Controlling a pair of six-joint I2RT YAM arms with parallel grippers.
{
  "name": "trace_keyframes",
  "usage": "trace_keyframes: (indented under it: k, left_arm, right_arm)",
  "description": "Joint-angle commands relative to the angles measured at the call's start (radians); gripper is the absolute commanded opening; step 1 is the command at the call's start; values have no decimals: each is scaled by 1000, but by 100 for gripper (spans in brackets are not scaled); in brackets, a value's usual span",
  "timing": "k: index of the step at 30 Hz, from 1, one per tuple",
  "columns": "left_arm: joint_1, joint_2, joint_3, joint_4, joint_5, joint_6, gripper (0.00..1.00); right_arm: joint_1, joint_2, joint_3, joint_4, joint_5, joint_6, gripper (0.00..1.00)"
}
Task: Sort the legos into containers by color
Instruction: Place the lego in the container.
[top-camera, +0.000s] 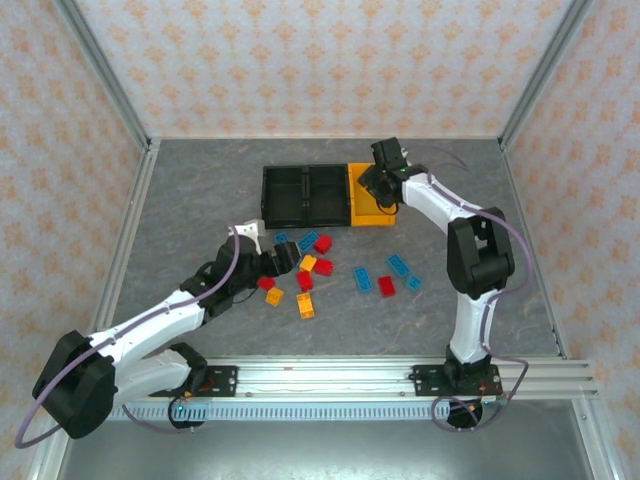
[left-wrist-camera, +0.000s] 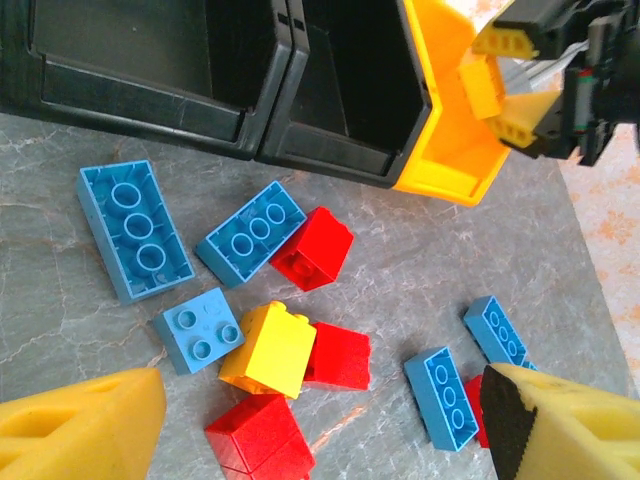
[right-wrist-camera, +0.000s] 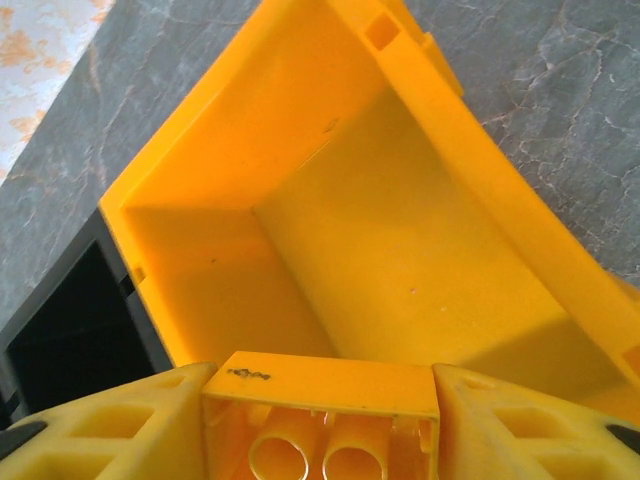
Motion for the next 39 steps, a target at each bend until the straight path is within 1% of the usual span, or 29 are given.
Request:
trace_keyframes:
  k: [1, 14, 20, 26, 30, 32, 34, 37, 39]
  left_arm:
    - [-10, -24, -17, -25, -28, -4, 84]
    - [-10, -55, -41, -31, -34, -17, 84]
    - [-10, -83, -39, -67, -56, -26, 84]
    - [-10, -113, -13, -161, -121, -39, 83]
    - [-10, -107, 35, -272, -197, -48, 80]
    - [-9, -93, 63, -335, -245, -48, 79]
    - [-7, -68, 94, -395, -300, -49, 78]
    - [5, -5, 143, -462, -372, -45, 77]
    - [25, 43, 164, -472, -399, -39, 77]
  right_arm:
    - [6, 29, 23, -18, 73, 53, 56]
    - [30, 40, 8, -2, 75, 75, 65]
    - [48, -32, -3, 13, 79, 37, 67]
    - [49, -162, -76, 65, 26, -31, 71]
    - [51, -264, -157, 112, -52, -122, 71]
    - [54, -342, -219, 149, -127, -191, 70]
    - [65, -435, -299, 175, -160, -257, 70]
    - [75, -574, -424, 216, -241, -345, 74]
    - [79, -654, -511, 250, -300, -393, 75]
